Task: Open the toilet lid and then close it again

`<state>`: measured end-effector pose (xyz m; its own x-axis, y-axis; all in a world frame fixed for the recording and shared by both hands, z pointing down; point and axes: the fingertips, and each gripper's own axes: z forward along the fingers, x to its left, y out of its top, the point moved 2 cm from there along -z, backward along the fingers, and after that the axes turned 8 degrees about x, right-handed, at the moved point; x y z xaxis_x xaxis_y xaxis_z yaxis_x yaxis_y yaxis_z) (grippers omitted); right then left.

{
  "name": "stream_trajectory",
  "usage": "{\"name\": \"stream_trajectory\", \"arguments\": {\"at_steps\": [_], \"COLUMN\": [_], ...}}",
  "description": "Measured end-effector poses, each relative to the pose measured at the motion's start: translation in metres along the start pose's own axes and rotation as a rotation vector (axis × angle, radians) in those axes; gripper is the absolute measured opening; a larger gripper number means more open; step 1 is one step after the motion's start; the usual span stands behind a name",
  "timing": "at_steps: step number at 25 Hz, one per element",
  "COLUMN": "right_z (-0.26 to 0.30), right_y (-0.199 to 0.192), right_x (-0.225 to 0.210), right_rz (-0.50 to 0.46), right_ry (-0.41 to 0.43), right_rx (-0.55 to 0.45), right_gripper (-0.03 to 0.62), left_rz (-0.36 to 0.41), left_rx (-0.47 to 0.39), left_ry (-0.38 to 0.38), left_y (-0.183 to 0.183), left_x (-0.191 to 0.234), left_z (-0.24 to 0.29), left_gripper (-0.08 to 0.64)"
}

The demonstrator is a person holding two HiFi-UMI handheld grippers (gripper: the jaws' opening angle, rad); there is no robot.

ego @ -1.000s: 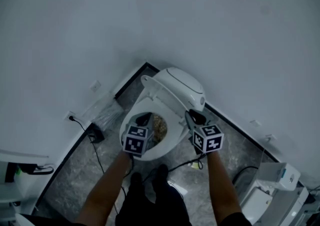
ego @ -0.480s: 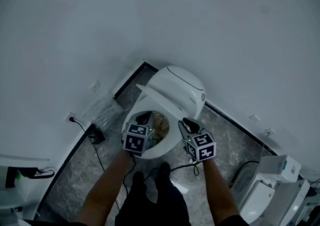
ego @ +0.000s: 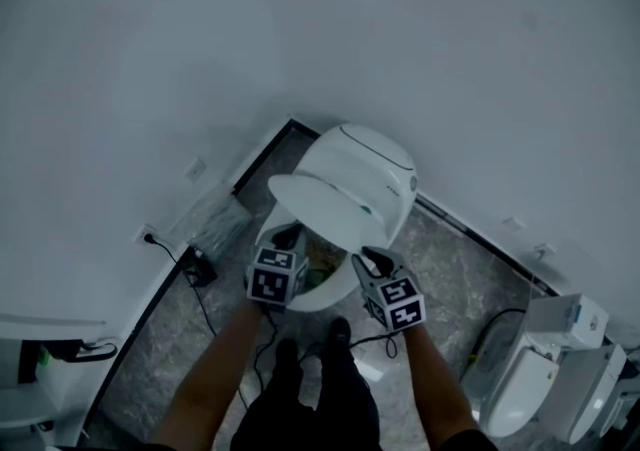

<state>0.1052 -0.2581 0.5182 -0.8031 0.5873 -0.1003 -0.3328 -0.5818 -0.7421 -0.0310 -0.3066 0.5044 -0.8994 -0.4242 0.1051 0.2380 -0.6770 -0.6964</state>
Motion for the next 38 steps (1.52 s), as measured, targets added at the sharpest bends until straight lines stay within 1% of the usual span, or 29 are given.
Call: {"name": "stream_trajectory", "arguments": {"at_steps": [5,8,11,14,17,19,23,24,25,28,32,38], "right_z": [0.004,0.005,0.005,0.002,-0.004,-0.006,-0.002,0.001,0.004,0.018,0.031,0.042], "right_y": [-0.011,-0.014,-0.014,-0.012,-0.004,0.004,0.026,0.032,0.038,0.042,0.033,0.016], "right_x": [0.017,0.022,0.023,0.025,0.033,0.039,0.045,0.044,0.043,0.04,0.046,0.06], "right_rz": [-0.036,-0.074,-0.071,-0.069,-0.065,-0.043,0.057,0.082,0.103,0.143,0.158,0.146], "right_ry": [-0.005,-0.032,-0.059,-0.057,-0.017,0.024,0.104,0.112,0.114,0.116,0.142,0.16], "right_rx": [0.04,0.064,0.072,0.069,0.038,0.007,-0.053,-0.066,-0.074,-0.058,-0.006,0.047], "right_gripper": [0.092,0.092,0.092,0.094,0.094,0.094,0.094,0.092,0.077,0.028,0.02,0.02], "left_rz": [0.007,0.007,0.01,0.014,0.018,0.018,0.015,0.015,0.014,0.009,0.005,-0.025], "left_rx": [0.011,0.02,0.025,0.024,0.02,0.021,0.03,0.031,0.032,0.031,0.029,0.039], "left_ry": [-0.012,-0.018,-0.027,-0.037,-0.041,-0.043,-0.047,-0.048,-0.048,-0.049,-0.062,-0.063], "left_y": [-0.013,-0.022,-0.026,-0.027,-0.027,-0.027,-0.033,-0.034,-0.035,-0.038,-0.046,-0.066], "left_x": [0.005,0.008,0.01,0.011,0.013,0.013,0.012,0.012,0.013,0.014,0.014,0.017], "left_z": [-0.004,-0.006,-0.007,-0.007,-0.007,-0.007,-0.005,-0.005,-0.005,-0.005,-0.006,-0.008], "left_gripper": [0.008,0.008,0.008,0.008,0.008,0.008,0.008,0.008,0.008,0.008,0.008,0.008]}}
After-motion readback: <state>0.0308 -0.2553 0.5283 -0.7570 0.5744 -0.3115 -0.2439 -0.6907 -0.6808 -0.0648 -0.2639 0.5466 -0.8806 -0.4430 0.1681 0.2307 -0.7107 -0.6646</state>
